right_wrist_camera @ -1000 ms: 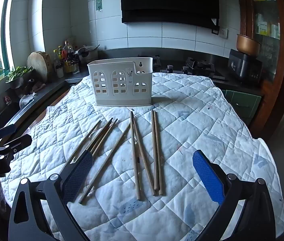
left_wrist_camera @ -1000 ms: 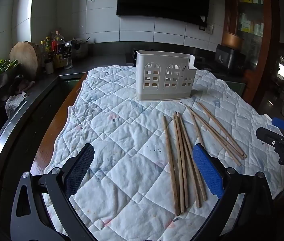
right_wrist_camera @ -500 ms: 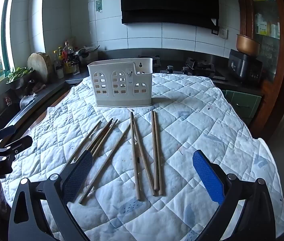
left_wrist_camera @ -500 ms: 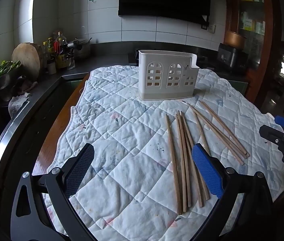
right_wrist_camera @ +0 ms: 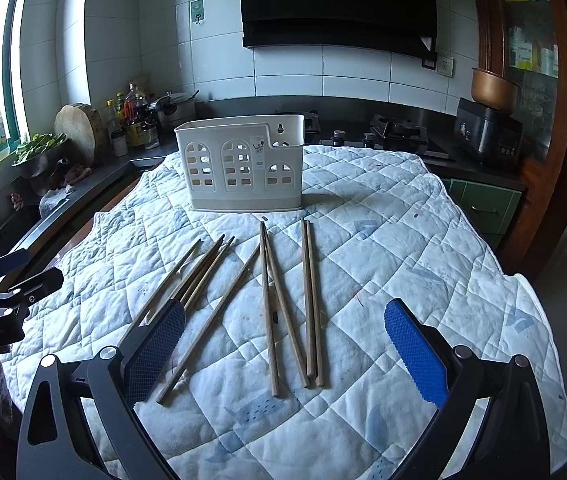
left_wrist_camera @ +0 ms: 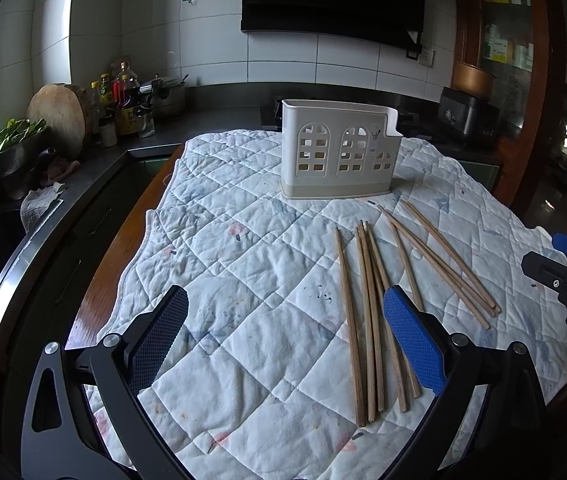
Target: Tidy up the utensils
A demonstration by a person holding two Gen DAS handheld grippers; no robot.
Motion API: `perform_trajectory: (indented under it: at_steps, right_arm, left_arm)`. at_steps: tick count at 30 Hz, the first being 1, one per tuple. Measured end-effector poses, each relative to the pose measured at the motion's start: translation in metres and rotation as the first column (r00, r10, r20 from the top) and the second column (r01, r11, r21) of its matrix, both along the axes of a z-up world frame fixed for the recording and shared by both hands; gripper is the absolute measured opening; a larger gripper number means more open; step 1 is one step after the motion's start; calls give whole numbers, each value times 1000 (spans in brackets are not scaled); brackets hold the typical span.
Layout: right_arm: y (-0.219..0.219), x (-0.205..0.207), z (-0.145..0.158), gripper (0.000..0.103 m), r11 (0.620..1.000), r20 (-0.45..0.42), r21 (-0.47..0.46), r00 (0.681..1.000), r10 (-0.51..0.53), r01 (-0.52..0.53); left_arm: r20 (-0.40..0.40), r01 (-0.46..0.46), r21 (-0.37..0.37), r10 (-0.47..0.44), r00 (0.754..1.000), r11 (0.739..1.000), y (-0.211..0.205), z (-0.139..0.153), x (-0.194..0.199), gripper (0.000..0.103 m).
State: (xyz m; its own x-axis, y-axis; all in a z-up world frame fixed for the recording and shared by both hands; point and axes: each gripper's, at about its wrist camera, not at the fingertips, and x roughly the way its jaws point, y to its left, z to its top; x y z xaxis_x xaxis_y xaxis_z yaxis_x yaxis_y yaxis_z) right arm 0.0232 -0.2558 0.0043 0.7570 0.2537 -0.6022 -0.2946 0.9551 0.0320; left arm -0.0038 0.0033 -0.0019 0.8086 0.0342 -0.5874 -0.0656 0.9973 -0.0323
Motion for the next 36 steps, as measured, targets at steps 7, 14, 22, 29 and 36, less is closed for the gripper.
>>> perform_trajectory:
  at_steps: [7, 14, 22, 29, 36]
  right_arm:
    - [-1, 0, 0, 97, 1000, 0, 0, 1000, 2, -2]
    - [0, -2, -1, 97, 1000, -1, 0, 1000, -6, 6]
    - [0, -1, -2, 97, 1000, -1, 1, 1000, -4, 4]
    - [-1, -1, -2, 97, 1000, 0, 2, 1000, -5, 5]
    - [-3, -2, -1, 97, 1000, 0, 8, 1000, -5, 5]
  left_arm:
    - [-2, -5, -1, 5, 1000, 1000, 0, 1, 0, 98]
    - [5, -11, -4, 11, 1000, 1000, 0, 2, -1, 98]
    - [1, -14, -6, 14, 1000, 1000, -1, 3, -2, 98]
    - [4, -12, -6, 13, 1000, 1000, -1, 4, -1, 98]
    - [8, -9, -4, 9, 1000, 1000, -3, 7, -2, 98]
